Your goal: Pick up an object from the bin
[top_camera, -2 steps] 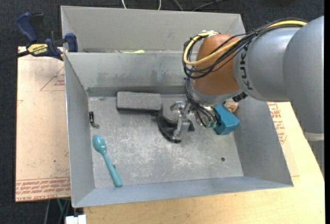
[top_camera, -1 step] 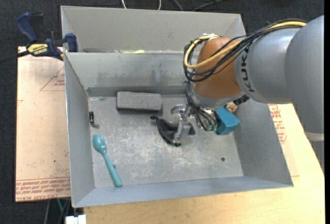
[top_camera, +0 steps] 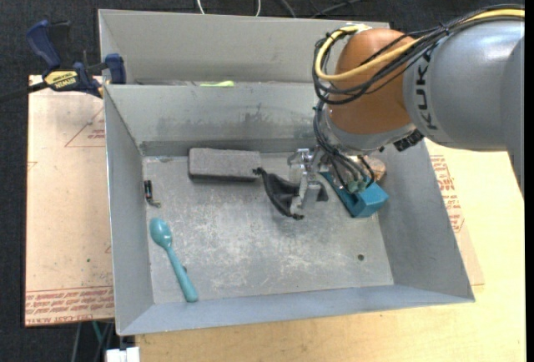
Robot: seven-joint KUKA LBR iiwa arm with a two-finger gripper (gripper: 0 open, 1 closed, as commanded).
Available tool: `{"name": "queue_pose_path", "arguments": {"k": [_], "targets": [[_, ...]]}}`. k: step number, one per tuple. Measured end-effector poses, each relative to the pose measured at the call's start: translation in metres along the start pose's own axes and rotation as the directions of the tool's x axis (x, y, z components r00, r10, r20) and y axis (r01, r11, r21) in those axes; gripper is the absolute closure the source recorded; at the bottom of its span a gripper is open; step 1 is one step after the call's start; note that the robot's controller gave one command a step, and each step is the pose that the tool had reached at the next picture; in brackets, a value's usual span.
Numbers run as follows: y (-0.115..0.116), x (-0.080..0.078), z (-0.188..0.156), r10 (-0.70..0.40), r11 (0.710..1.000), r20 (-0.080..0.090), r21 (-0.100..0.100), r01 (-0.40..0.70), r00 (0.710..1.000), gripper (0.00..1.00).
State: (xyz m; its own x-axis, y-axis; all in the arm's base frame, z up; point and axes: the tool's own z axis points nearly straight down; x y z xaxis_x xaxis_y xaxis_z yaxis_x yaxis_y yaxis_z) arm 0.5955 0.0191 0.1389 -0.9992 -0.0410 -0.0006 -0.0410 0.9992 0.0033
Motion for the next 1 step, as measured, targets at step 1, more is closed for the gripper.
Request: {"name": "queue_pose_path", "arguments": {"k": [1], "targets": [[0.0192, 0.0192, -0.0748, -0.081, 0.997, -0.004, 0.0, 0.081, 0.997, 1.0]]}}
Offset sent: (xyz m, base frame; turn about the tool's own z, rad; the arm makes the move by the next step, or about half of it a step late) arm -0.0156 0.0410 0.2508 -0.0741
